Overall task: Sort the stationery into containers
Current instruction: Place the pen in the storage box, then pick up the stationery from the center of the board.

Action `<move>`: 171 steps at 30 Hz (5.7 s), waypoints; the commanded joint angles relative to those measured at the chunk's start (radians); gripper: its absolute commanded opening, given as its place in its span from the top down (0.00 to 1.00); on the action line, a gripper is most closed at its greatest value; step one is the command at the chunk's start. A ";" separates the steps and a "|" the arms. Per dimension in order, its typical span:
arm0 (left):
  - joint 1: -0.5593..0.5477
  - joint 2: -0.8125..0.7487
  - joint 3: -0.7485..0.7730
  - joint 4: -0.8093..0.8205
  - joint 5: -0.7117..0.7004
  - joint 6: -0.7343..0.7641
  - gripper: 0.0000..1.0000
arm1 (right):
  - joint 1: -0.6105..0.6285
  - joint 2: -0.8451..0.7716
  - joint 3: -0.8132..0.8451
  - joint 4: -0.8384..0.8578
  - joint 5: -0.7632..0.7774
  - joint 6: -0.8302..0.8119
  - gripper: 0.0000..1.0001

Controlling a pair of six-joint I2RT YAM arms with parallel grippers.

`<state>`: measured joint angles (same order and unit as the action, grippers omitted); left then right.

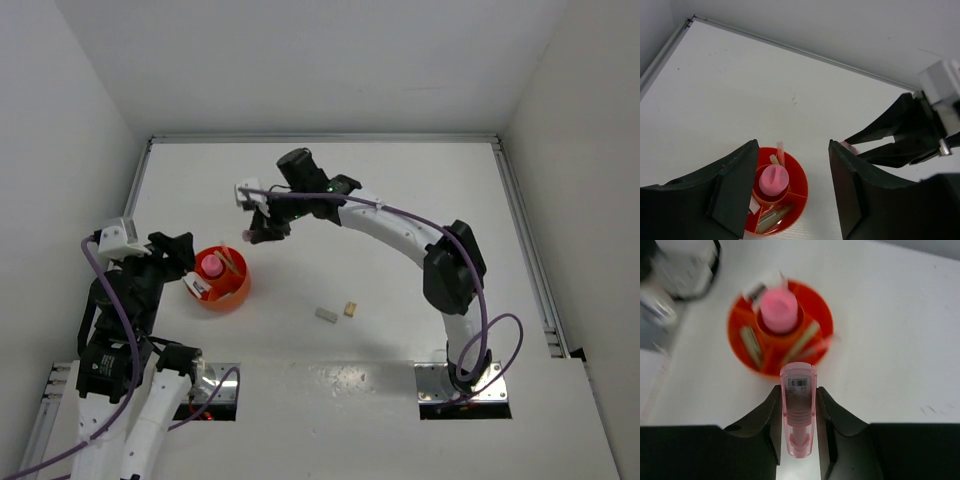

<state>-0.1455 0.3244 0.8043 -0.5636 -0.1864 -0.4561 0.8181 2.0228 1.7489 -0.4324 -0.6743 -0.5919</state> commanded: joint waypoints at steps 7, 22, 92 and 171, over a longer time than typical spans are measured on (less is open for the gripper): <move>-0.009 0.001 0.053 0.016 -0.018 -0.006 0.36 | 0.015 0.063 -0.093 0.739 -0.661 0.962 1.00; -0.009 -0.018 0.044 0.007 -0.027 -0.024 0.36 | 0.035 0.339 -0.043 2.121 -0.778 1.663 1.00; -0.009 0.002 0.062 -0.021 -0.036 -0.024 0.36 | 0.062 0.536 0.041 2.106 -0.699 1.351 1.00; -0.080 0.424 -0.097 0.298 0.687 -0.107 0.68 | -0.290 0.133 -0.368 2.253 -0.950 2.227 0.01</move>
<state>-0.1814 0.7387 0.7200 -0.3546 0.3714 -0.5133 0.6392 2.1426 1.4033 1.3308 -1.4994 1.3659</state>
